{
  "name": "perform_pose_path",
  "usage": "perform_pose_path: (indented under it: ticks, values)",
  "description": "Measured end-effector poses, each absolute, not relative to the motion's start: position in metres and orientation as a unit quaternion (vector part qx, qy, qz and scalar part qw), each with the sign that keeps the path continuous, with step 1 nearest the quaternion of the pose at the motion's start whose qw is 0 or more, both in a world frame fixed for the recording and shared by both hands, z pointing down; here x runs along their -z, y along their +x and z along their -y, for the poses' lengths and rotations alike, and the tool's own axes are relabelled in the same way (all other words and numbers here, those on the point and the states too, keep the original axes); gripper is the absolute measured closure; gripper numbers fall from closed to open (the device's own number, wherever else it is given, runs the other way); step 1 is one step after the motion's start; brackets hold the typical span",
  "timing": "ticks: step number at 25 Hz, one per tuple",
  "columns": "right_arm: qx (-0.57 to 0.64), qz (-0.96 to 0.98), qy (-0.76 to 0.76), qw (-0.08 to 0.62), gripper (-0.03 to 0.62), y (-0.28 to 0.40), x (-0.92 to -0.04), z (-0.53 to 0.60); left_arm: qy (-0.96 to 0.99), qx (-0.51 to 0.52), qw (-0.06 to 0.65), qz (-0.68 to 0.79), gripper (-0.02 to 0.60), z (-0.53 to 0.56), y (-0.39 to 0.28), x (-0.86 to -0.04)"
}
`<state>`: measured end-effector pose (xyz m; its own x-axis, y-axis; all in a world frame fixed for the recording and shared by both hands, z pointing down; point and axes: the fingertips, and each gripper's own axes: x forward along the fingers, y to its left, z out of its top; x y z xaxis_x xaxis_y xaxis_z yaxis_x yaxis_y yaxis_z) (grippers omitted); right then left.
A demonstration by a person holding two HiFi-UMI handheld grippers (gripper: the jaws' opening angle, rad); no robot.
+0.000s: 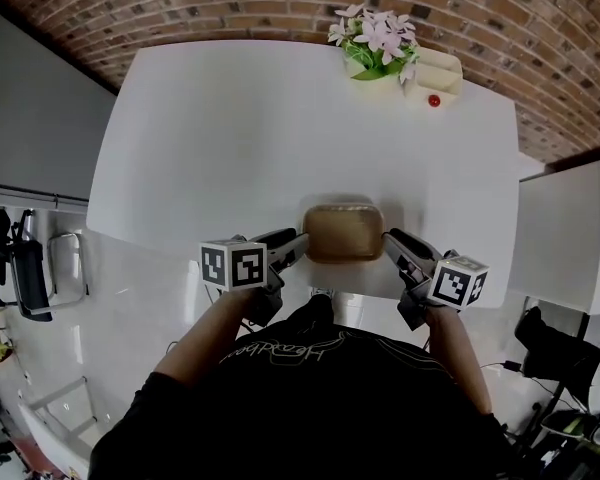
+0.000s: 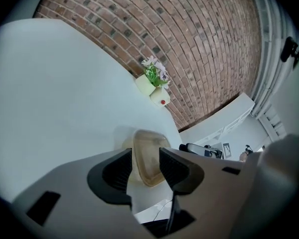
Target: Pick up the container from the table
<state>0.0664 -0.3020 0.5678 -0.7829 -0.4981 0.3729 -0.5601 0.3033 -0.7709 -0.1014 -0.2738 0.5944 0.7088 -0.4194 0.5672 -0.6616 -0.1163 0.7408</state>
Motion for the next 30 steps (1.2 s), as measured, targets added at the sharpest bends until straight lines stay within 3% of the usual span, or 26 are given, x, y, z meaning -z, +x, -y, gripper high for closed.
perform_pose_path:
  ticks: [12, 14, 16, 23, 26, 30]
  values:
    - [-0.527, 0.755, 0.383, 0.077, 0.464, 0.076, -0.620, 0.309, 0.710, -0.120, 0.592, 0.363, 0.433, 0.283, -0.103, -0.621]
    - [-0.539, 0.747, 0.382, 0.071, 0.465, 0.076, -0.622, 0.307, 0.707, -0.128, 0.595, 0.360, 0.437, 0.280, -0.103, -0.623]
    - [-0.552, 0.741, 0.379, 0.056, 0.473, 0.072, -0.621, 0.309, 0.703, -0.128, 0.599, 0.360, 0.487, 0.280, -0.103, -0.625]
    - [-0.570, 0.730, 0.375, 0.033, 0.483, 0.069, -0.621, 0.308, 0.698, -0.122, 0.614, 0.347, 0.512, 0.280, -0.099, -0.627]
    - [-0.580, 0.726, 0.369, 0.016, 0.536, 0.065, -0.618, 0.308, 0.695, -0.122, 0.619, 0.345, 0.523, 0.280, -0.099, -0.626]
    - [-0.584, 0.722, 0.371, 0.008, 0.539, 0.065, -0.618, 0.306, 0.692, -0.122, 0.621, 0.348, 0.526, 0.280, -0.098, -0.626]
